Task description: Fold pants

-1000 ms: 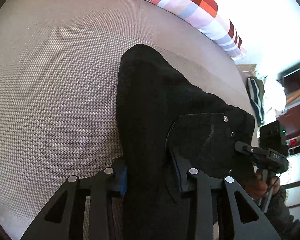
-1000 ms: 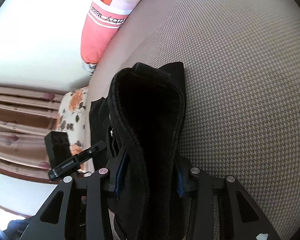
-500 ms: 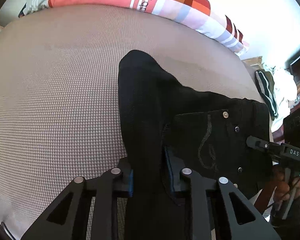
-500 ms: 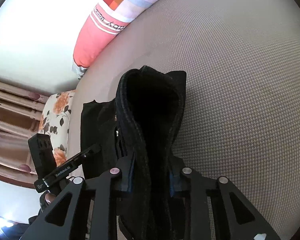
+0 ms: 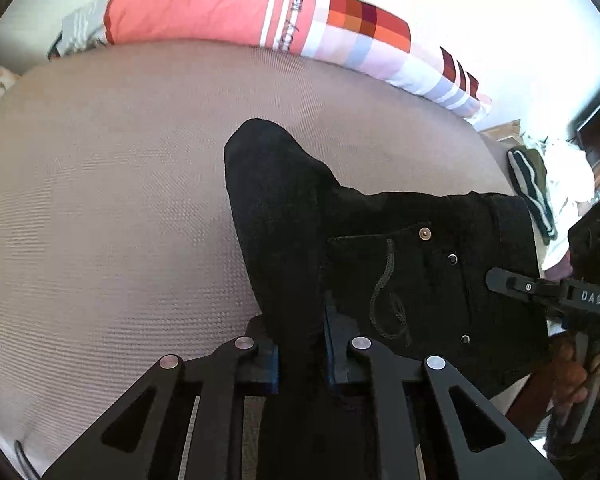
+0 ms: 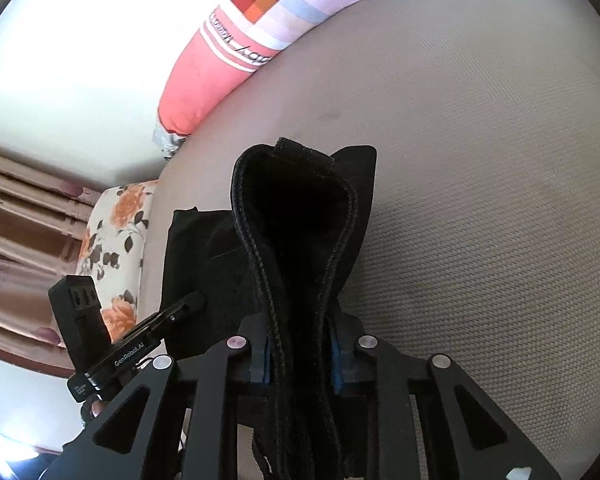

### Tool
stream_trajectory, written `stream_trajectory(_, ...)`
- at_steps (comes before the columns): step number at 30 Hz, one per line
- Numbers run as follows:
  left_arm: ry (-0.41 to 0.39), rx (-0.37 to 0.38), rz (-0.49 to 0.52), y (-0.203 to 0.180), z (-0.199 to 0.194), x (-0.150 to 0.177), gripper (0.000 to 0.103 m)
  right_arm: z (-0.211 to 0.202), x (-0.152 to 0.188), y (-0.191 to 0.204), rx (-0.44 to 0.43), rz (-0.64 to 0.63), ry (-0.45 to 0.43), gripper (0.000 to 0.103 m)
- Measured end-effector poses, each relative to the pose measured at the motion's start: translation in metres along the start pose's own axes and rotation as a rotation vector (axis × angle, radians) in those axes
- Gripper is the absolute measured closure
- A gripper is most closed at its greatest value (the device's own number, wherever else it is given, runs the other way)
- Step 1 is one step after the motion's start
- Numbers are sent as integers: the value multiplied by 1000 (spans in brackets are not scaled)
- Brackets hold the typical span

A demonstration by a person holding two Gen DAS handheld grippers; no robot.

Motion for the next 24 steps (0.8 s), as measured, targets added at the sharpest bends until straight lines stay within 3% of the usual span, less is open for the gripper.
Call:
stream_trajectory(11, -60, -35, -8, 22, -17, -37, 87, 28, -43, 33, -58, -49, 3, 84)
stream_trajectory(24, -105, -76, -13, 59, 1, -120, 87, 64, -119, 57, -47, -92, 1, 84)
Point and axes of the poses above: each gripper's, at about its wrist camera, not at the fingertips, and z roughly the way its jaws point, y to its left, x to its underside, the point moved 4 cm from there along z, roughly the way its jaws point, and after that the axes turned 3 degrees about y, right-handed, at the moved point
